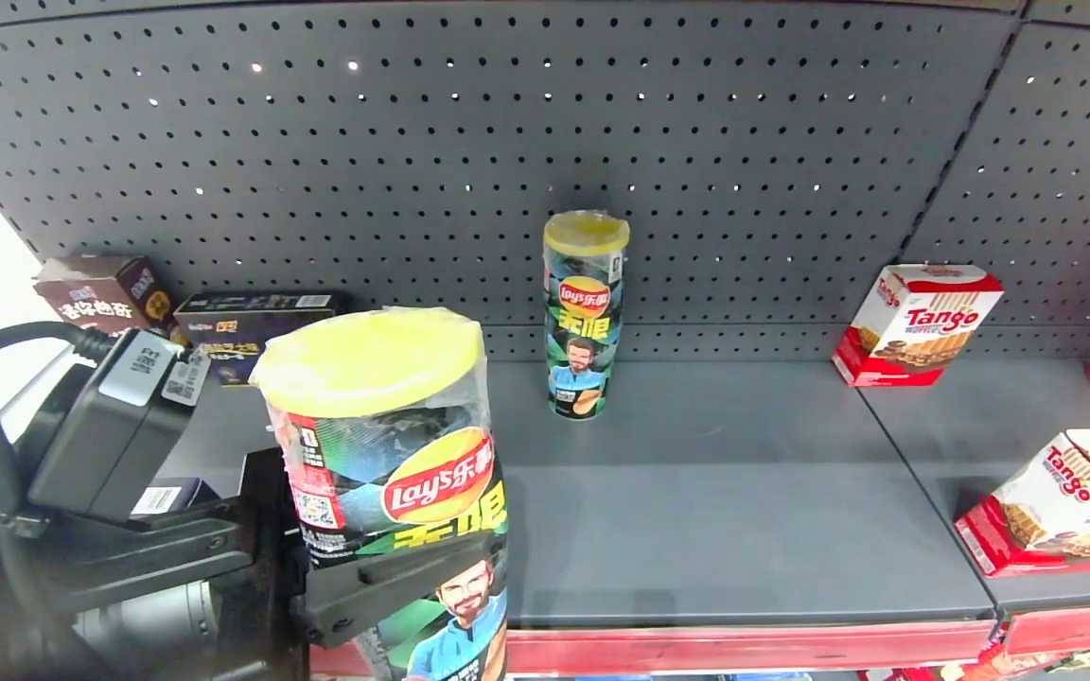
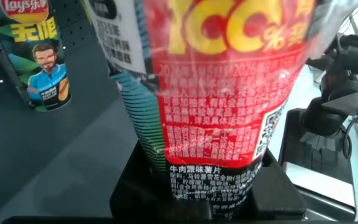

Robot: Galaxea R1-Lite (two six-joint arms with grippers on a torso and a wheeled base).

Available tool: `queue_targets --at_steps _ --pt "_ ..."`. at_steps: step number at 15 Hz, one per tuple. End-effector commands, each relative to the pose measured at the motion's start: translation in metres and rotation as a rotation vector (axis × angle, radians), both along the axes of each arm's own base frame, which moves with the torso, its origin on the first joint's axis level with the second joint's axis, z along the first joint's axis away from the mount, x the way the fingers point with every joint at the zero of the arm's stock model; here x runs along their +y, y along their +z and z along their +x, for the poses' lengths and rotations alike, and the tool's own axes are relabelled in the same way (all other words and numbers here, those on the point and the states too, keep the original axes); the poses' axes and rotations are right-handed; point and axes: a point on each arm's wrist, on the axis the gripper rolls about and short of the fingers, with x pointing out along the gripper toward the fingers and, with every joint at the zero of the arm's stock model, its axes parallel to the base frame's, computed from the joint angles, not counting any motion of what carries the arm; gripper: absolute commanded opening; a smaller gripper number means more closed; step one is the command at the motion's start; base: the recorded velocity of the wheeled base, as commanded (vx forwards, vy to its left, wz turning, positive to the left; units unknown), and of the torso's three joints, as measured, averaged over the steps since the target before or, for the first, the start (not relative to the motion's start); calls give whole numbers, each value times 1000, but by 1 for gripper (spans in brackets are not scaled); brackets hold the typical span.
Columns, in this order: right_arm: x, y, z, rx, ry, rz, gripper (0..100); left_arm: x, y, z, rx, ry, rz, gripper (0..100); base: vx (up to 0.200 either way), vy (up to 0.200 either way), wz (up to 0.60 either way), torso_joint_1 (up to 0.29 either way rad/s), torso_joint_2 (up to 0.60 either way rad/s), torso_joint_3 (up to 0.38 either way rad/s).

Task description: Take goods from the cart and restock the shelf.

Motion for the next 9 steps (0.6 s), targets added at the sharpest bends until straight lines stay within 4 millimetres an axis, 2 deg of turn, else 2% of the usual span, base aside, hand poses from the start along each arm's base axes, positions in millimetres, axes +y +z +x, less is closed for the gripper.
queue_targets --at_steps 1,6,7,8,9 --pt "0 0 0 0 0 0 100 0 0 0 1 2 0 0 0 0 0 0 0 0" --pt "0 0 0 -3 14 -6 100 3 1 2 -14 20 -13 0 0 0 0 0 0 0" --pt "1 19 -5 -56 55 -22 100 3 1 2 -16 22 -16 0 0 0 0 0 0 0" --pt "2 47 -7 -91 81 -18 100 4 1 2 -14 25 -17 0 0 0 0 0 0 0" --pt "2 114 13 -47 113 54 100 7 -4 1 1 32 -7 0 0 0 0 0 0 0"
